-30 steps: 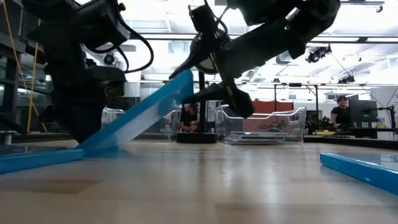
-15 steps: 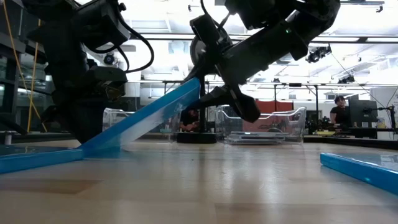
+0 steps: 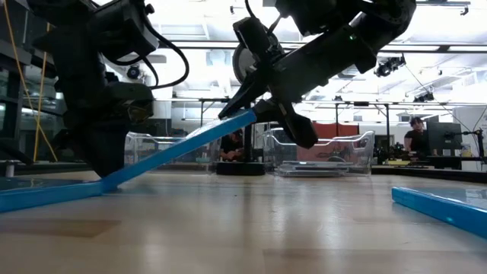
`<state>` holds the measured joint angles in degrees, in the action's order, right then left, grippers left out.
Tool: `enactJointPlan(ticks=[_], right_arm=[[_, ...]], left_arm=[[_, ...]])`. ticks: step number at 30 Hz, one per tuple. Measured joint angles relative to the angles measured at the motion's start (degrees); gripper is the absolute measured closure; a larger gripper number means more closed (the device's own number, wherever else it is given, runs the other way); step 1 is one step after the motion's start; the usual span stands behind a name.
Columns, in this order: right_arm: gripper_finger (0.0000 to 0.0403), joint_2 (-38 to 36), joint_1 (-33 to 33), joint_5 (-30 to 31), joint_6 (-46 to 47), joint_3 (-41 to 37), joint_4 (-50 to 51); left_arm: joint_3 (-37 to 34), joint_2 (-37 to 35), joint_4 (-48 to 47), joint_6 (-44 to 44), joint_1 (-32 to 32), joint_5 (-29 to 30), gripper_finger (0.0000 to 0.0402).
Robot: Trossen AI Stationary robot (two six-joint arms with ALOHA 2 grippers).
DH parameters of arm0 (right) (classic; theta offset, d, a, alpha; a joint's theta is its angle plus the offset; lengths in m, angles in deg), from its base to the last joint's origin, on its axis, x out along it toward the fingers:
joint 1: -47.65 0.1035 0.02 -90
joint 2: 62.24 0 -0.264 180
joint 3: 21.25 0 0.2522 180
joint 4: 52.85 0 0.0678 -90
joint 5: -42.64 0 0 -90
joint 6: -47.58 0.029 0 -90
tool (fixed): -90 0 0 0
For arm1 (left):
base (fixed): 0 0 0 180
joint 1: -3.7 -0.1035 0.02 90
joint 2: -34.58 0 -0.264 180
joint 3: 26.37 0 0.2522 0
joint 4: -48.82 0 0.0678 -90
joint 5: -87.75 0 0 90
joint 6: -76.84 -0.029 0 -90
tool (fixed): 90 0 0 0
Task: Pick & place jewel cases by type
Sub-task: Put the top left blue CD case into the left transparent bin
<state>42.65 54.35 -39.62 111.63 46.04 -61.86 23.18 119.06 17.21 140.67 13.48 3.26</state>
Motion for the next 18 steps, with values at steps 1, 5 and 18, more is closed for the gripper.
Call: enactJointPlan(ticks=[1, 5, 18], right_arm=[[0.0356, -0.1, 0.0, -0.1, -0.5, 0.0, -0.1], [0.0356, -0.6, 0.0, -0.4, -1.5, 0.0, 0.1], [0.0380, -0.8, 0.1, -4.8, -5.6, 0.0, -4.2]], left_arm=[[0.0, 0.0, -0.1, -0.5, 0.0, 0.1, 0.0330], [0.0, -1.1, -2.5, -0.6, 0.0, 2.0, 0.0330], [-0.2, -14.7, -17.5, -0.6, -0.1, 13.4, 0.0330]])
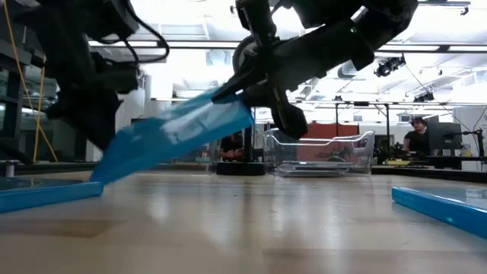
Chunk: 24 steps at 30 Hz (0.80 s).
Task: Pick & place jewel cases by type
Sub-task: Put the top left blue CD case into the left transparent bin
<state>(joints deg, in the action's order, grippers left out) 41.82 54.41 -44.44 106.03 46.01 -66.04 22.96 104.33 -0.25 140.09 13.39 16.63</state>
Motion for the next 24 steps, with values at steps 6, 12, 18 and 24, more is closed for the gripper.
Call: enactJointPlan(ticks=[6, 12, 18, 24], right_arm=[[0.0380, -1.2, 0.0, -0.9, -1.5, 0.0, -1.6], [0.0381, -3.1, 0.0, -1.8, -4.0, 0.5, -5.1], [0.0383, -6.5, 0.0, -1.7, -8.8, 0.8, -5.8], [0.0383, -10.6, 0.0, 0.8, -12.8, 0.8, -5.5]], left_arm=[[0.1, -5.5, -1.9, 0.0, 0.0, 4.2, 0.0330], [0.0, -11.3, -5.2, -2.1, 0.0, 7.5, 0.0330], [0.2, -16.1, -5.1, -5.0, 0.1, 10.5, 0.0330], [0.1, -20.8, -5.2, -7.9, 0.1, 12.6, 0.0330]])
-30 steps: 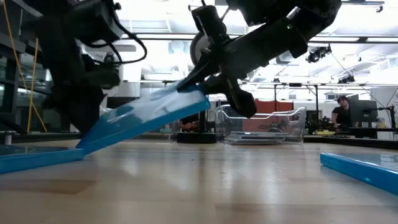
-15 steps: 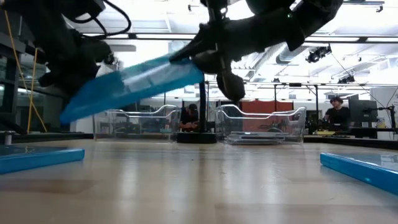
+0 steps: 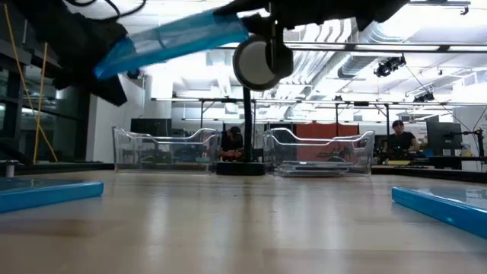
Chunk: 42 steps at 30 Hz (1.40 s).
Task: Pick & place jewel cases by type
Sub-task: Put the top left blue CD case into the left transparent bin
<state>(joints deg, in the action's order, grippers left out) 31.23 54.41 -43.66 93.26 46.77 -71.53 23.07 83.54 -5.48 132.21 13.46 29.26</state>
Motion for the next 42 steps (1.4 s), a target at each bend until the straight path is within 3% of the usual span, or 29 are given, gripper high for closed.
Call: enactJointPlan(ticks=[22, 35, 42], right_arm=[[0.0386, -5.5, 0.0, -0.5, -8.3, 0.1, -0.5], [0.0386, -11.1, -0.6, -0.1, -19.9, 0.1, -18.1], [0.0386, -16.1, -1.2, -1.2, -25.1, 3.8, -16.5]], left_arm=[[0.0, -15.0, -0.4, -13.2, 0.0, 3.8, 0.0330], [0.0, -15.4, -1.2, -15.1, 0.0, 3.5, 0.0330], [0.0, -15.3, -1.6, -15.1, 0.0, 3.5, 0.0330]])
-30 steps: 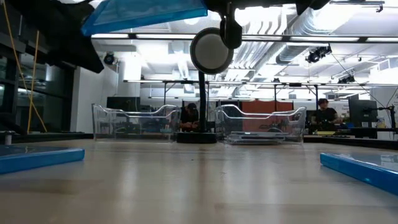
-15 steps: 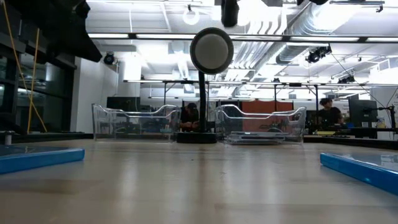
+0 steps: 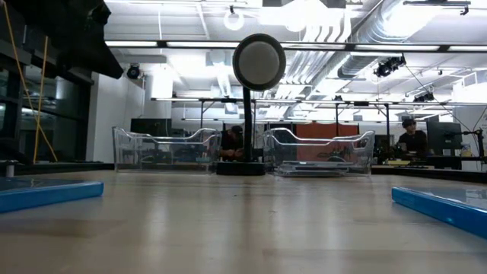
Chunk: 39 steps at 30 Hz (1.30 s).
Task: Pick & place jewel cases by type
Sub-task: Put the top left blue CD case into the left transparent bin
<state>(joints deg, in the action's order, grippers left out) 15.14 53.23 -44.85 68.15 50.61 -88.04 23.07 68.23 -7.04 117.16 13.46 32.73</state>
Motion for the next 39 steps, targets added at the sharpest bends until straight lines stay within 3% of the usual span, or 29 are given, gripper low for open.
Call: enactJointPlan(ticks=[18, 24, 29, 35, 39], right_arm=[[0.0386, 6.2, 0.1, -12.3, -18.1, 38.4, 33.4], [0.0386, 8.7, 0.0, -11.8, -19.2, 41.2, 38.0], [0.0386, 9.8, -0.4, -4.3, -17.6, 41.1, 46.6], [0.0386, 10.1, -0.4, -0.8, -17.7, 41.0, 50.8], [0.0386, 10.1, -0.5, 0.7, -17.9, 41.1, 52.9]], left_arm=[[-1.3, 0.2, 0.2, 0.4, 0.0, -1.6, 0.0330], [-1.3, 0.2, 0.3, 0.4, 0.0, -1.6, 0.0330], [-1.4, -1.6, 4.7, -1.2, 0.0, -1.6, 0.0330], [-1.4, -6.9, 15.9, -15.7, 0.0, -2.2, 0.0330], [-1.4, -11.1, 26.2, -28.8, 0.0, -8.8, 0.0330]])
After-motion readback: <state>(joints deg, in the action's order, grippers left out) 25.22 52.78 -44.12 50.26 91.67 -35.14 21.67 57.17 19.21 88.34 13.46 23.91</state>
